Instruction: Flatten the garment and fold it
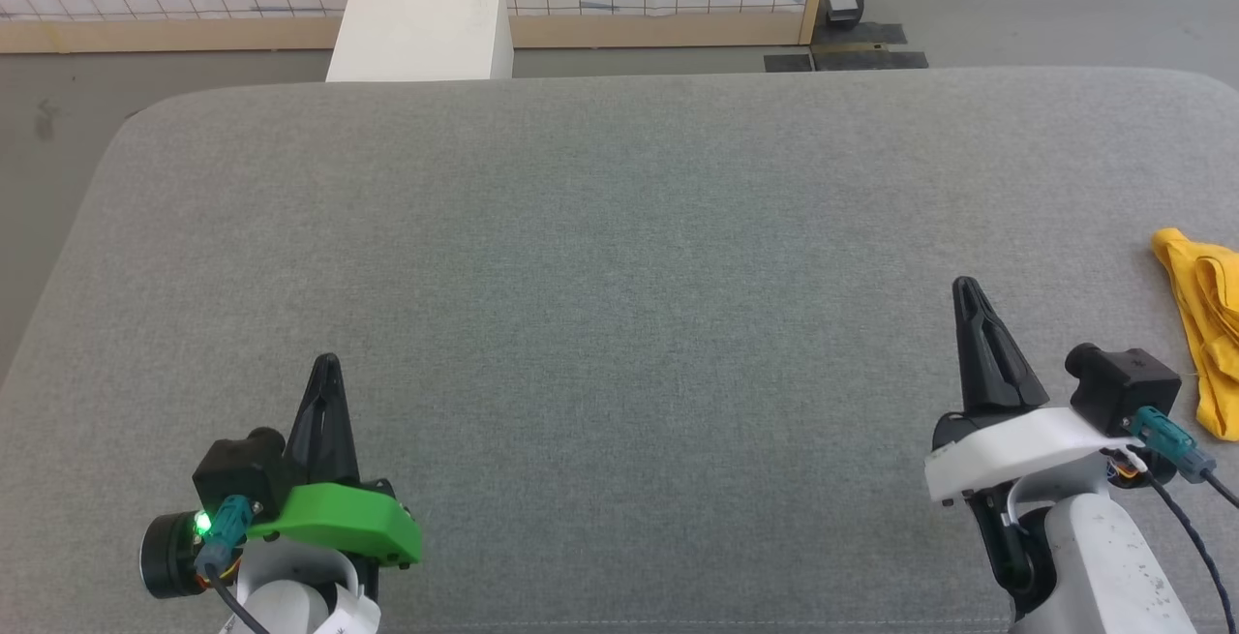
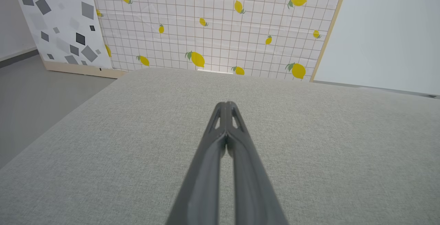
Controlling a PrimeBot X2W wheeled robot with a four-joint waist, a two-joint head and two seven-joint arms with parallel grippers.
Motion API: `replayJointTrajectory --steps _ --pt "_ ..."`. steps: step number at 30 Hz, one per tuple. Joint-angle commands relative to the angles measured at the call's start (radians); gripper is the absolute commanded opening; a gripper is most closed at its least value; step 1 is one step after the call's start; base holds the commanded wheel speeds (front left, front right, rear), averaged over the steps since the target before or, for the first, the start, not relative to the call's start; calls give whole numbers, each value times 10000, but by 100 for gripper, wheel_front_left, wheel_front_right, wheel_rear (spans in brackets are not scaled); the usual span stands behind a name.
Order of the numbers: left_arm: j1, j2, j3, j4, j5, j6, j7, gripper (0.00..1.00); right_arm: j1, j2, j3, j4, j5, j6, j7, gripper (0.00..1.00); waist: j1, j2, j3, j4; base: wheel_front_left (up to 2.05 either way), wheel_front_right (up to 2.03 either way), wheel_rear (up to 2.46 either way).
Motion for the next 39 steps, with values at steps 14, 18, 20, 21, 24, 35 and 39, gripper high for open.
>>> replayJointTrajectory --steps 14,18,20,21,24,35,39 --pt "122 -56 23 -251 284 -58 347 0 325 2 3 -471 -351 -2 356 0 1 0 -75 64 0 0 0" --pt "149 -68 29 -307 347 -71 425 0 399 2 4 -578 -430 -3 436 0 1 0 -93 79 0 0 0" --pt "163 -74 32 -335 379 -77 464 0 435 2 4 -632 -470 -3 476 0 1 0 -102 87 0 0 0" --pt "170 -78 34 -351 397 -81 486 0 456 2 5 -662 -492 -3 499 0 1 0 -107 91 0 0 0" --pt "190 -87 38 -392 443 -90 542 0 508 3 5 -739 -549 -4 557 0 1 0 -120 102 0 0 0" --pt "266 -122 55 -548 620 -126 758 0 711 4 7 -1037 -769 -5 779 0 1 0 -170 144 0 0 0" --pt "293 -134 61 -604 684 -139 836 0 785 4 8 -1144 -849 -6 860 0 1 0 -187 160 0 0 0"
